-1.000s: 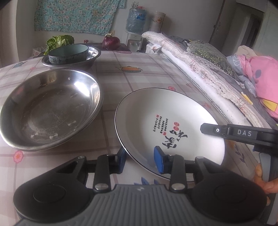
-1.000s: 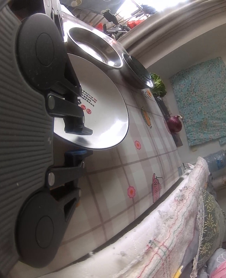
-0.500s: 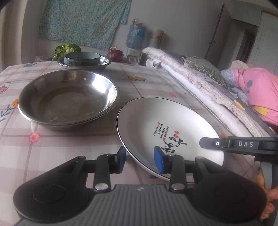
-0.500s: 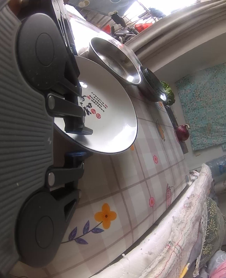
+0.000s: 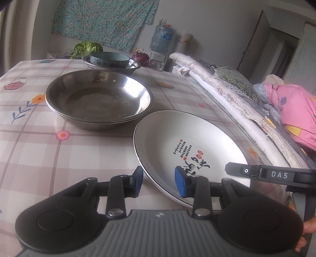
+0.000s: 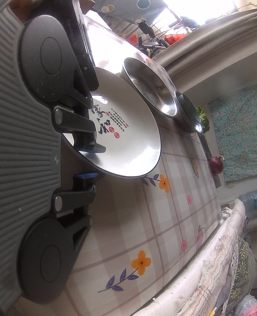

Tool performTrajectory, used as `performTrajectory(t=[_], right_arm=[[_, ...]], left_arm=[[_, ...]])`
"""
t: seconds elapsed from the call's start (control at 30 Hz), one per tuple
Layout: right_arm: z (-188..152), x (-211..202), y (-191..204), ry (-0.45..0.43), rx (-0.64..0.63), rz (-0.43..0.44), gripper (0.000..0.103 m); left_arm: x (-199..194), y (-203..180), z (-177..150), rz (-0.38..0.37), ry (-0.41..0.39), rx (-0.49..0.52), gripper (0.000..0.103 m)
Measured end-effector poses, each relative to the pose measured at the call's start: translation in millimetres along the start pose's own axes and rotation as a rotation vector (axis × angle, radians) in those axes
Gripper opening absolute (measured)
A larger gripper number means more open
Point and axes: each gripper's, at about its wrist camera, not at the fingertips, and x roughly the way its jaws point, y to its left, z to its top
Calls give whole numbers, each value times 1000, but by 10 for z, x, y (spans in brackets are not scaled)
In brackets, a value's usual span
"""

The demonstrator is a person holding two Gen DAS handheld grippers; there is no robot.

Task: Organize plates and bowls
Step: 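Lift the white printed plate off the table with both grippers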

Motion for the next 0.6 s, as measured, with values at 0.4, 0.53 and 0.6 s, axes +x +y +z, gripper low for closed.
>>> performTrajectory(t=[0.4, 0.53, 0.6], right_arm=[[115, 16, -107, -30, 12, -4, 19], [110, 75, -103, -25, 4, -2, 18], [105, 96, -86, -23, -6, 5, 17]], left_arm=[[123, -43, 117, 38, 53, 25, 42], [162, -58, 156, 56, 60, 28, 42], [183, -69, 172, 61, 61, 29, 42]])
